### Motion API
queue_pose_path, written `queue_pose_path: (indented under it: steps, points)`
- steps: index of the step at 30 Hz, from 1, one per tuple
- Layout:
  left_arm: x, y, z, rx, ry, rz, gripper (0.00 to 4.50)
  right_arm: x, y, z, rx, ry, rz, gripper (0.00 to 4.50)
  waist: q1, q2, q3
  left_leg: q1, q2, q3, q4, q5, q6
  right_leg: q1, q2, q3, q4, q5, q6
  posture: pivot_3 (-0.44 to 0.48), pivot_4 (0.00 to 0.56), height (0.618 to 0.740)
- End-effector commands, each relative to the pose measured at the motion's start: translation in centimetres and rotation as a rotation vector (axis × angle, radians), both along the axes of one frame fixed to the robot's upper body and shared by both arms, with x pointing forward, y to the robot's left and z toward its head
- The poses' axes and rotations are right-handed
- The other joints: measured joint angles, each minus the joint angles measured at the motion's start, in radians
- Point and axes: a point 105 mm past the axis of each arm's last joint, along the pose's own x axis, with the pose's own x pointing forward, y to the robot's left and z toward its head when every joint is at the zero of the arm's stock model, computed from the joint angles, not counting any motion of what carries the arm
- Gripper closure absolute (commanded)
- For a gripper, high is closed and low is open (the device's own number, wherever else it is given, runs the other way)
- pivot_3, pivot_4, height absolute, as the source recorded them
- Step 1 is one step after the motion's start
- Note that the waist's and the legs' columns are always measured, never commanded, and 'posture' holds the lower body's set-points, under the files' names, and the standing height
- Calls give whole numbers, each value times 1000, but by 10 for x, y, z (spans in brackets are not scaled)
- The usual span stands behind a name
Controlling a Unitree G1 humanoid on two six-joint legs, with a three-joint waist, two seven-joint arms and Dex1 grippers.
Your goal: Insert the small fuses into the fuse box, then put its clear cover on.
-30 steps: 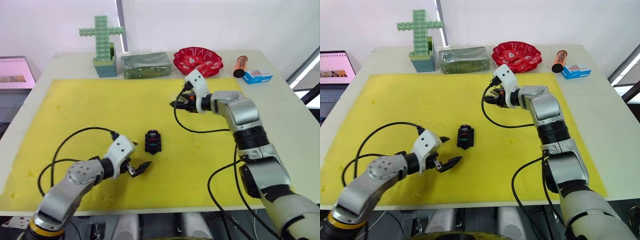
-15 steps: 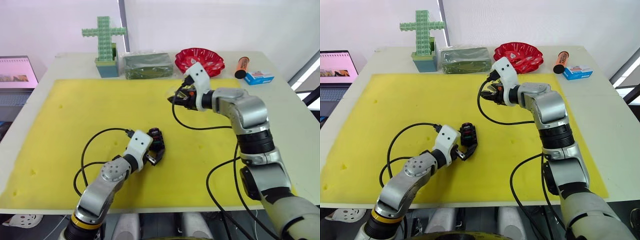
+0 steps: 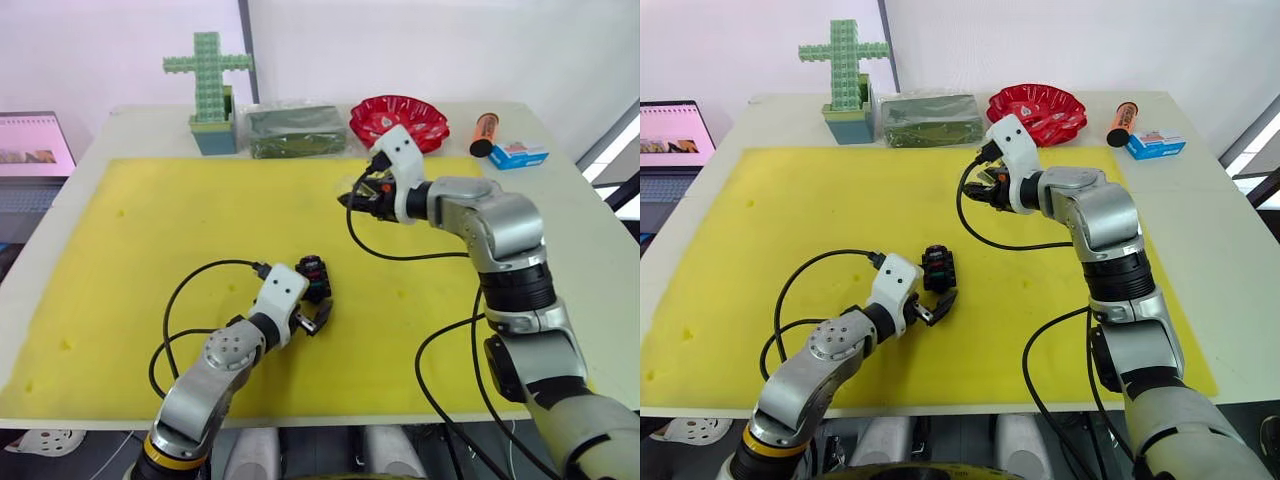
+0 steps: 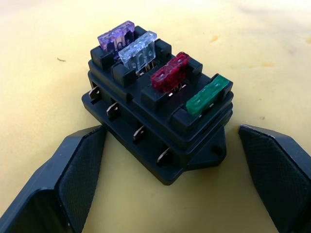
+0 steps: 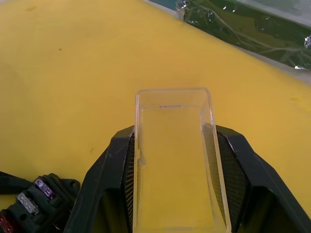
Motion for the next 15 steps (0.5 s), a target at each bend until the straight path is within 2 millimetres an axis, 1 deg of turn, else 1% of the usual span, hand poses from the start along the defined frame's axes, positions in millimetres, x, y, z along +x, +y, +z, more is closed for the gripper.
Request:
queue_pose_path:
  steps: [1, 5, 11, 15]
  points:
    - [-7, -19, -5, -9, 39, -24, 0, -6, 5, 15, 5, -60, 32, 2681, 2, 0, 0, 0, 0, 0, 0, 0, 0, 0, 0, 0, 0, 0, 0, 0, 150, 740]
    - [-1, -22, -5, -13, 43, 50, 0, -8, 7, 15, 2, -60, 43, 2681, 3, 0, 0, 0, 0, 0, 1, 0, 0, 0, 0, 0, 0, 0, 0, 0, 150, 740]
    - [8, -23, -3, -12, 17, 103, 0, -11, 10, 14, 3, -58, 55, 2681, 13, 0, 0, 0, 0, 0, 1, 0, 0, 0, 0, 0, 0, 0, 0, 0, 150, 740]
    - [20, -16, -2, -5, -5, 171, 0, -10, 11, 15, 6, -61, 55, 2681, 19, 0, 0, 0, 0, 0, 1, 0, 0, 0, 0, 0, 0, 0, 0, 0, 150, 740]
